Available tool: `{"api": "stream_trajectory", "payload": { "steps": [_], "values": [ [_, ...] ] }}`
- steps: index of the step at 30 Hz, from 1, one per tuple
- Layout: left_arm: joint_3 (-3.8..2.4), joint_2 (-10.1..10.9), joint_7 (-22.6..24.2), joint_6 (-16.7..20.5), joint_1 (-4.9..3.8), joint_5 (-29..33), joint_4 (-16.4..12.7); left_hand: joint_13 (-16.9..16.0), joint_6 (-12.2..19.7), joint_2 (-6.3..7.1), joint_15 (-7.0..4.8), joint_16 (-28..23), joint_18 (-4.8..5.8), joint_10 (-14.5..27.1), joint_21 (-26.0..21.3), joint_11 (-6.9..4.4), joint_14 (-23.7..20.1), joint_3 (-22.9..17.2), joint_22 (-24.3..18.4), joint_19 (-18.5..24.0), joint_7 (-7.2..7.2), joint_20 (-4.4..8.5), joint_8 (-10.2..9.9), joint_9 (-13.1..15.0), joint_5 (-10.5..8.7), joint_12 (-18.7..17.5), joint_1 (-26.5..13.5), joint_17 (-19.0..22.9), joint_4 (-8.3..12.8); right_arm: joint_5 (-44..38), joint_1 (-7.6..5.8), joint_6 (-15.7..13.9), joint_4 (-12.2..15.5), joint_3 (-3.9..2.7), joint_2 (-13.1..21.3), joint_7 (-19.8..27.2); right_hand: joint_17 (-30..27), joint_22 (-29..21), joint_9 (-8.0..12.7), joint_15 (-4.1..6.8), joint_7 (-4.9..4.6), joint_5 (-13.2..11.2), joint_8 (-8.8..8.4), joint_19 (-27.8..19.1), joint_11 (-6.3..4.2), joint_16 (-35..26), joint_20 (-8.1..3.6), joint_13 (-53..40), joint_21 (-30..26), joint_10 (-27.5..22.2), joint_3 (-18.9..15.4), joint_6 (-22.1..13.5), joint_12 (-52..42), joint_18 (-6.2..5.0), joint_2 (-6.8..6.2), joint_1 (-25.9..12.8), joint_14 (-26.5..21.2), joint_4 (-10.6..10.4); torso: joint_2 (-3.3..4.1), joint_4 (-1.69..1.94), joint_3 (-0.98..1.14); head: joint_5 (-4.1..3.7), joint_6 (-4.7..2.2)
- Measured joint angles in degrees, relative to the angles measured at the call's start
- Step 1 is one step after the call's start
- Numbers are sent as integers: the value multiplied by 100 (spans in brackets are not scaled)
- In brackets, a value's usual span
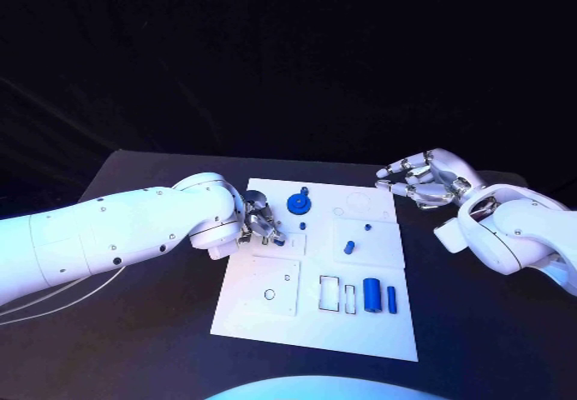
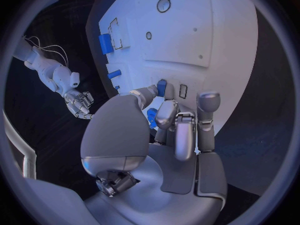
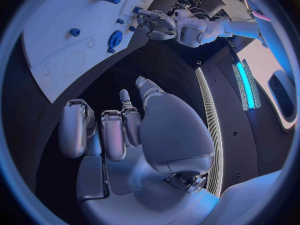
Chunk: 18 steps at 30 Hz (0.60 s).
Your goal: Assemble the parts on the task board
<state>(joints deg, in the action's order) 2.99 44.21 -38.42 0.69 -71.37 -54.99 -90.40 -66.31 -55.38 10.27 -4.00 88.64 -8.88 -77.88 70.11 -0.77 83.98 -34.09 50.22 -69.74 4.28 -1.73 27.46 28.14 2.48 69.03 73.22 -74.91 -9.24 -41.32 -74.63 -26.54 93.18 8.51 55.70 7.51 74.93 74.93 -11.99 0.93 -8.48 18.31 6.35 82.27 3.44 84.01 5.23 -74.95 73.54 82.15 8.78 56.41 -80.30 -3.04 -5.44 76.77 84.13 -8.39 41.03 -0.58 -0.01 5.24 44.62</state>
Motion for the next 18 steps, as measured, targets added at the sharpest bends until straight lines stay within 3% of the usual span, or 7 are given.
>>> {"api": "stream_trajectory", "payload": {
  "steps": [13,15,18],
  "values": [
    [-6,-23,-7,-81,0,-127,11,50,1,34,0,0,0,1,0,1,0,-96,6,0,-42,0,19,13,-2,-36,-83,0,66,-1,0,7,2,0,5,-4,-1,-1,0,0,0,0,0,0,0,0,0,1,0,0,0,0,0,0,0,0,0,0,-3,2,0,-7,14],
    [-7,-25,-7,-101,-1,-134,16,131,2,-8,1,0,86,1,18,1,0,-107,17,0,-42,0,49,13,0,-118,-127,-2,59,-1,0,8,2,0,5,-5,-1,-1,0,0,0,0,0,0,0,0,0,1,0,0,0,0,0,0,0,0,0,0,-3,2,0,-7,15],
    [-9,-32,-7,-134,-3,-148,24,178,12,-13,1,0,88,5,25,-3,-1,-112,27,0,-53,0,79,13,18,-147,-134,-4,64,-1,2,10,2,0,5,-6,-1,-1,0,0,0,0,0,0,0,0,0,1,0,0,0,0,0,0,0,0,0,0,-3,3,1,-7,19]
  ]
}}
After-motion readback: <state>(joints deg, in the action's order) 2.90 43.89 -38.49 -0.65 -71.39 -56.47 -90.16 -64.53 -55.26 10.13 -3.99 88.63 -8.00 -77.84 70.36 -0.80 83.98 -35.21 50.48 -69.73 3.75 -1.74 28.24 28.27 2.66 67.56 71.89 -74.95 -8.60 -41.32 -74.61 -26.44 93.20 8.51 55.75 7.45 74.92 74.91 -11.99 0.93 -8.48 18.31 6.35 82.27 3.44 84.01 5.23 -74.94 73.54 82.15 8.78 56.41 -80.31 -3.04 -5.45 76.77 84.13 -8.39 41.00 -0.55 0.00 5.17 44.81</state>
